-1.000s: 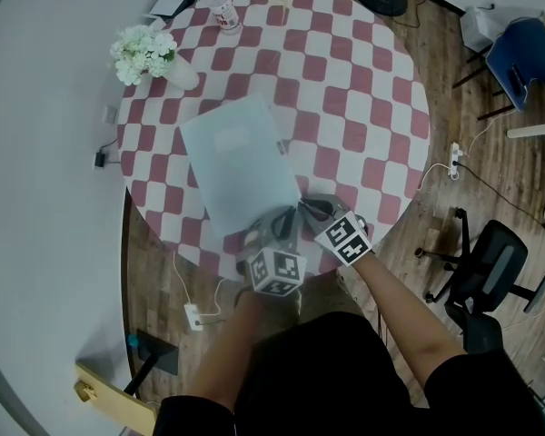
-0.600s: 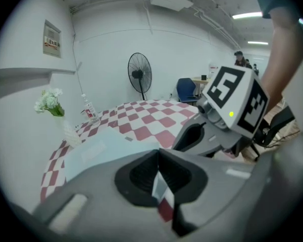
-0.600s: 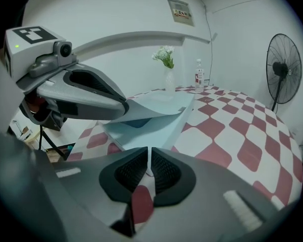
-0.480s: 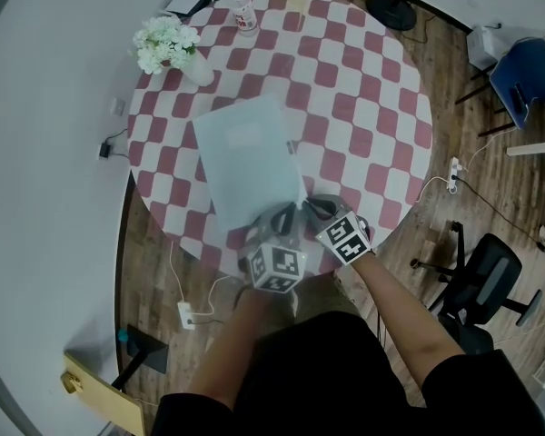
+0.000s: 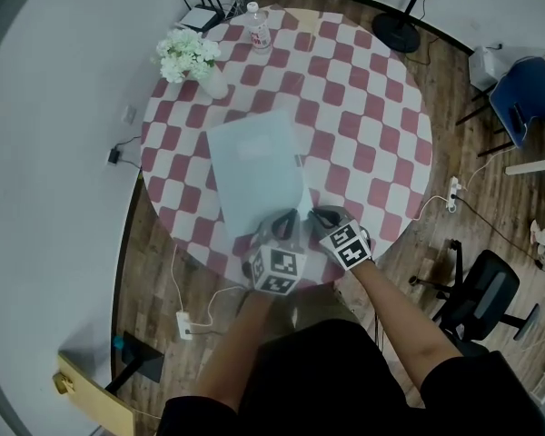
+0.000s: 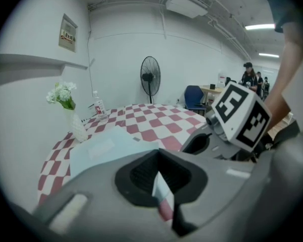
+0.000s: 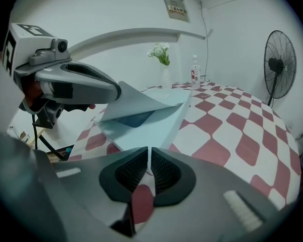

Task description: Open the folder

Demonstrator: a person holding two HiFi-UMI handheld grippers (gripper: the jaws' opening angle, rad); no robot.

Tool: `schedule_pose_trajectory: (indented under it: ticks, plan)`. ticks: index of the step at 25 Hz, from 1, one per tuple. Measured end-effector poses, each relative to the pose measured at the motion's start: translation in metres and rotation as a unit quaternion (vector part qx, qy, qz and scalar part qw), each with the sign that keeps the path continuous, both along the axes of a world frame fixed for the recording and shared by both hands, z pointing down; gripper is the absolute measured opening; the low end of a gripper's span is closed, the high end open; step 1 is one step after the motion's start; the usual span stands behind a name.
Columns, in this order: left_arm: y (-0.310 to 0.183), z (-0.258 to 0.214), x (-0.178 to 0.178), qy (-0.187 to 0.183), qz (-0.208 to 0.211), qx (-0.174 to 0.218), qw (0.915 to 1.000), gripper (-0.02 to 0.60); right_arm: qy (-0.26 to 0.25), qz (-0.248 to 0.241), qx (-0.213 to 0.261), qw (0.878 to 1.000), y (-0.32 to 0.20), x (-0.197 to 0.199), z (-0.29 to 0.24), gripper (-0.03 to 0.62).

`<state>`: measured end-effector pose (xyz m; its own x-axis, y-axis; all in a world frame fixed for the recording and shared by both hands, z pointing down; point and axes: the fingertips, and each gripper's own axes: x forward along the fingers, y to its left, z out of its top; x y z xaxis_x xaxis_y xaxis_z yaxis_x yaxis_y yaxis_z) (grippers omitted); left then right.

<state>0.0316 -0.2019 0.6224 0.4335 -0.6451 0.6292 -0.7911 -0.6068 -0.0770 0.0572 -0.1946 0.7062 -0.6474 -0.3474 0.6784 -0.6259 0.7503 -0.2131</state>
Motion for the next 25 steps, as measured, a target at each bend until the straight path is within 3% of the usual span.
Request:
schedule_pose_trajectory:
  ticks: [10, 17, 25]
  plan:
    - [0.013, -0.041, -0.022, -0.005, -0.018, 0.055, 0.9983, 0.005, 0.006, 0.018, -0.003, 1.0, 0.001, 0.0, -0.004, 0.02]
    - [0.028, -0.085, -0.062, 0.024, -0.077, 0.099, 0.9918, 0.003, 0.016, 0.024, -0.005, 1.0, 0.001, 0.0, -0.003, 0.02]
    - [0.055, -0.117, -0.137, 0.03, -0.164, 0.132, 0.9772, 0.003, 0.045, 0.043, 0.007, 0.998, 0.004, -0.009, -0.006, 0.018]
